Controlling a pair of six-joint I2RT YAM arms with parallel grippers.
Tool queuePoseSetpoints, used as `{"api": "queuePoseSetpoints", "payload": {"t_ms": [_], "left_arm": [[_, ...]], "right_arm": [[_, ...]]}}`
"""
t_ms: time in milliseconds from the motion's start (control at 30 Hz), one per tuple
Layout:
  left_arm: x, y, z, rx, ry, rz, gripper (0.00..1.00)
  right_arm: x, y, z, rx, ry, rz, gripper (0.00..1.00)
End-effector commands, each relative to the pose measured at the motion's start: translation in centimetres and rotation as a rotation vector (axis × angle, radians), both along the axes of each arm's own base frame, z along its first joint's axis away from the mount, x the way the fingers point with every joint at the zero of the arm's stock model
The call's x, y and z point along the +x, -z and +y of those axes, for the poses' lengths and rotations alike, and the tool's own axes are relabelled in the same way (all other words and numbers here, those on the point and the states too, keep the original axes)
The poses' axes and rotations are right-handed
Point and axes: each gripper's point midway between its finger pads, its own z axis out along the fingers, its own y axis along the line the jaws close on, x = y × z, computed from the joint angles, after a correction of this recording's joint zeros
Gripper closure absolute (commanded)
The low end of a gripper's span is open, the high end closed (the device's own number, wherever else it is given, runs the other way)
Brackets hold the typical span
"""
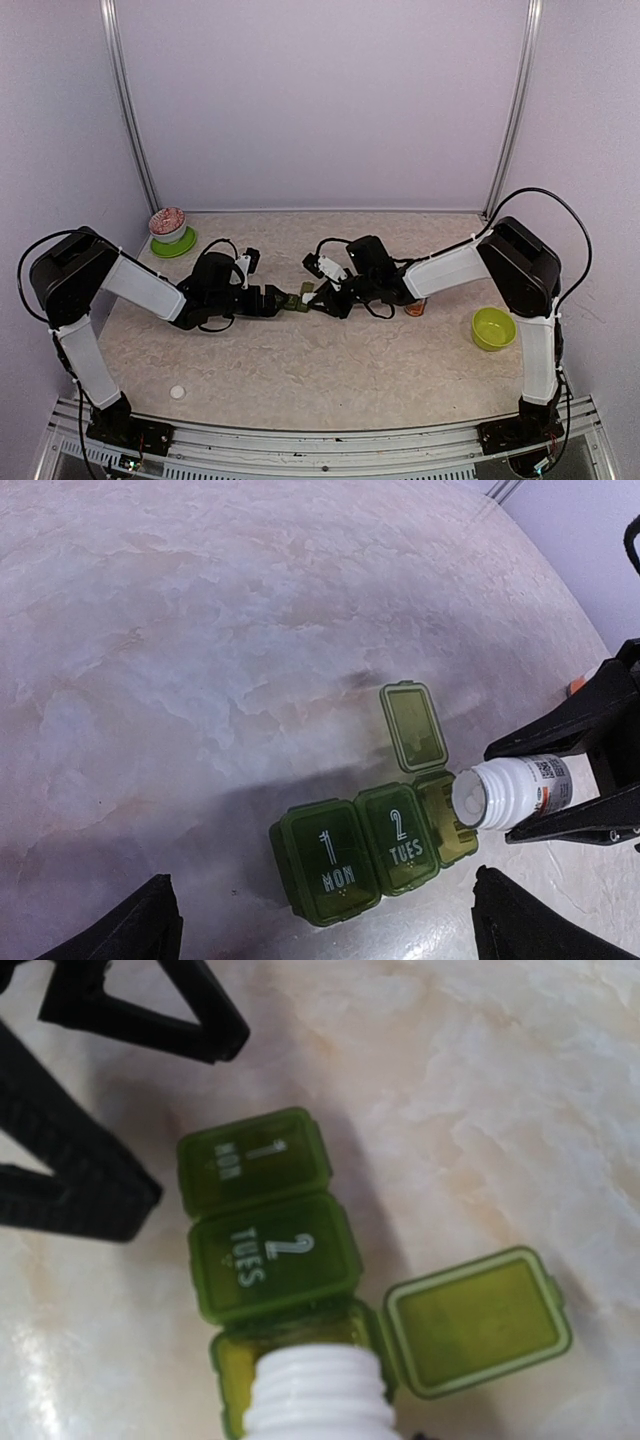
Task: Sort the pills into containers
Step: Hold the pill container at the center of the board, then pour the pill into the compartment of the pill container.
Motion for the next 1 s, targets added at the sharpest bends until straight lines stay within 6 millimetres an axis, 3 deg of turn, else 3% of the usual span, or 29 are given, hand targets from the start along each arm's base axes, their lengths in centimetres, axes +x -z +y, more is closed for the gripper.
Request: {"api": "queuePoseSetpoints", "payload": {"t_ms": [0,967], "left_arm": [[0.02,0.13,-0.54,0.005,0.017,0.001,0.01],[0.06,0.14,-0.42,0.008,0.014,0.000,0.01]], "right_arm": [[-0.16,-2.28,0.70,-0.001,-0.018,-0.035,0.73],[0.02,-2.66,0.92,-0.101,-0.039,-0.051,0.72]]}}
